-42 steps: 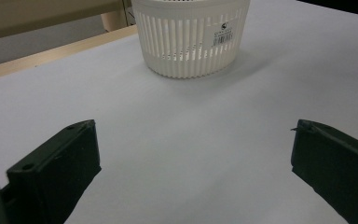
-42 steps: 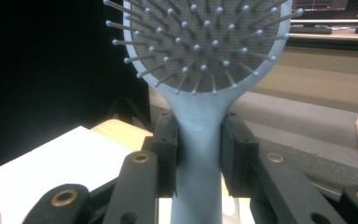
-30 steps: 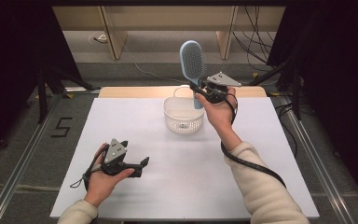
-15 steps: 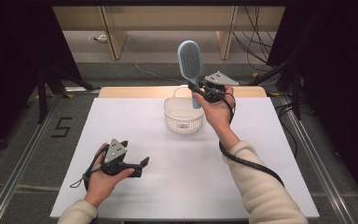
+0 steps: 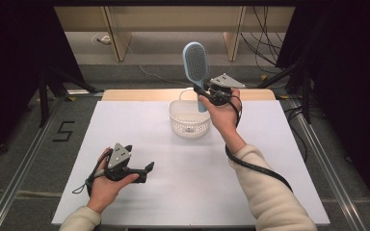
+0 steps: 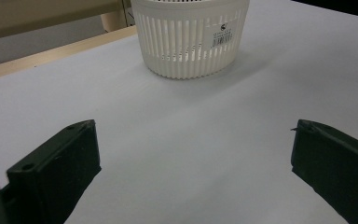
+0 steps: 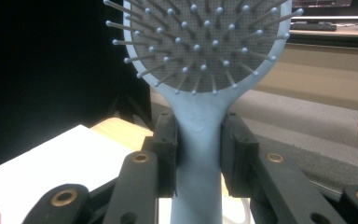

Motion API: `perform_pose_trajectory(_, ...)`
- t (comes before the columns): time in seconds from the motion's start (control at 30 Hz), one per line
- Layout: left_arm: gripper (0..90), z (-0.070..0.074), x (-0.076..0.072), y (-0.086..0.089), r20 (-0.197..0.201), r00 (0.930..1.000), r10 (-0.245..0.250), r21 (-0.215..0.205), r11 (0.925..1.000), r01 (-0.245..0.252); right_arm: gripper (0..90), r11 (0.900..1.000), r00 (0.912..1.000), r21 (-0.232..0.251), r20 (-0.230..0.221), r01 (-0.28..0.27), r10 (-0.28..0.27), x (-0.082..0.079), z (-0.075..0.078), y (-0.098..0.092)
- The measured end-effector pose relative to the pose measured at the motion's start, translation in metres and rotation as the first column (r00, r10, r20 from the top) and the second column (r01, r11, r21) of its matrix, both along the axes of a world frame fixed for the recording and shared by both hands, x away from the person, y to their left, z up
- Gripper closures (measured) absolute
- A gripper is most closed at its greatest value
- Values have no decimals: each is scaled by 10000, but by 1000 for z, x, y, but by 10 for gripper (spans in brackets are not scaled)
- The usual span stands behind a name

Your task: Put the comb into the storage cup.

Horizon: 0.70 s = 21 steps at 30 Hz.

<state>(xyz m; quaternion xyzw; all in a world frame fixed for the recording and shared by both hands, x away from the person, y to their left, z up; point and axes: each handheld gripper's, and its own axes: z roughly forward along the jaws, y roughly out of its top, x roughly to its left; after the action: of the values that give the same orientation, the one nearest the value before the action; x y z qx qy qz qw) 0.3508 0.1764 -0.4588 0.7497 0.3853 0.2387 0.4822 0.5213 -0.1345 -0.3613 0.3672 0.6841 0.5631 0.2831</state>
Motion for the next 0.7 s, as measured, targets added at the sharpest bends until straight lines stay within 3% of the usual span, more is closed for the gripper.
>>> perform_pose_trajectory(0.7,5,0,0,0,-10,10000,-16,1,10000,16,707,10000,10000,-93,-87,-20,19,3,-5,4)
